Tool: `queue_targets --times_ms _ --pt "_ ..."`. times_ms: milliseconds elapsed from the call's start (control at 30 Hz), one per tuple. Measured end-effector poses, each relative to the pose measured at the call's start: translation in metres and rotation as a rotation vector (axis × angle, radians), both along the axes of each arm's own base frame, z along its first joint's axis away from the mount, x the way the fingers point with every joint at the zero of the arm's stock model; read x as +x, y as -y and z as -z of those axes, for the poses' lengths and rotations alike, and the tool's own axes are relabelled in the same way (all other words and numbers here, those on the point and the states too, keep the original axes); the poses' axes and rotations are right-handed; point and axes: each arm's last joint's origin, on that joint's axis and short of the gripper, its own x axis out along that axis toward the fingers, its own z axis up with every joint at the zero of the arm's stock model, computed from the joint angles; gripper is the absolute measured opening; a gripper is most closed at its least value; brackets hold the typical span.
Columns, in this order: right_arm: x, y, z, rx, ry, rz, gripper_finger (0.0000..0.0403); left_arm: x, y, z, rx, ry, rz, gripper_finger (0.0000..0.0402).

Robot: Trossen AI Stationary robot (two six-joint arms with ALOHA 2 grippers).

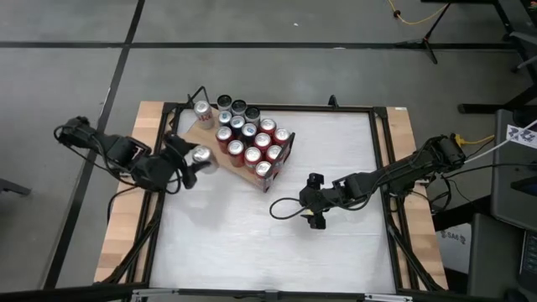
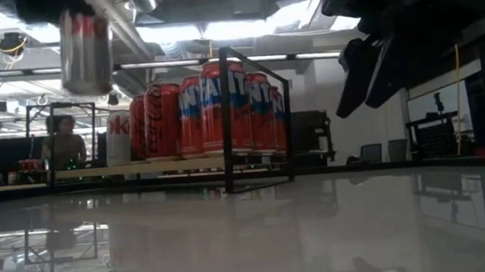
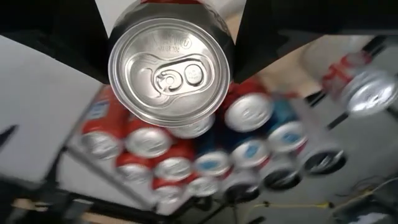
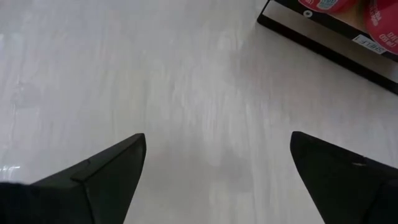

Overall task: Pick and place cans onto a shelf
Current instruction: Put the red/silver soda can on the shelf and align with the other red/silver soda can

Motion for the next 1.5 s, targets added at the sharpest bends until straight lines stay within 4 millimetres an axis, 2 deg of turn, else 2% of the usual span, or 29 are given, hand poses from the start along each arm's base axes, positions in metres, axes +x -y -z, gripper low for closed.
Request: queue_targets --times_ms 233,433,700,933,1333,1500 --pt "0.000 0.000 0.000 0.000 0.001 -0.001 0.0392 -0.025 -0.020 0.042 -0.001 0.049 -0.104 0.0275" --pt "0.001 0.000 0.000 -0.024 0.008 -0.040 0.0392 -0.036 -0.034 0.061 0.069 0.036 -0.207 0.0275" --pt "0.002 -0.001 -0.001 -0.025 0.020 -0.046 0.0392 -0.030 -0.047 0.069 0.104 -0.013 -0.230 0.0275" --pt "0.002 0.000 -0.001 -0.057 0.018 -0.090 0.0392 -0.025 -0.065 0.066 0.150 -0.051 -0.230 0.0275" --pt "0.006 0.017 -0.001 -0.010 -0.001 -0.083 0.0392 -0.036 -0.101 0.066 0.066 -0.095 -0.187 0.0275" --pt "0.007 0.018 -0.001 -0.008 -0.002 -0.079 0.0392 -0.041 -0.114 0.067 0.040 -0.099 -0.154 0.0275"
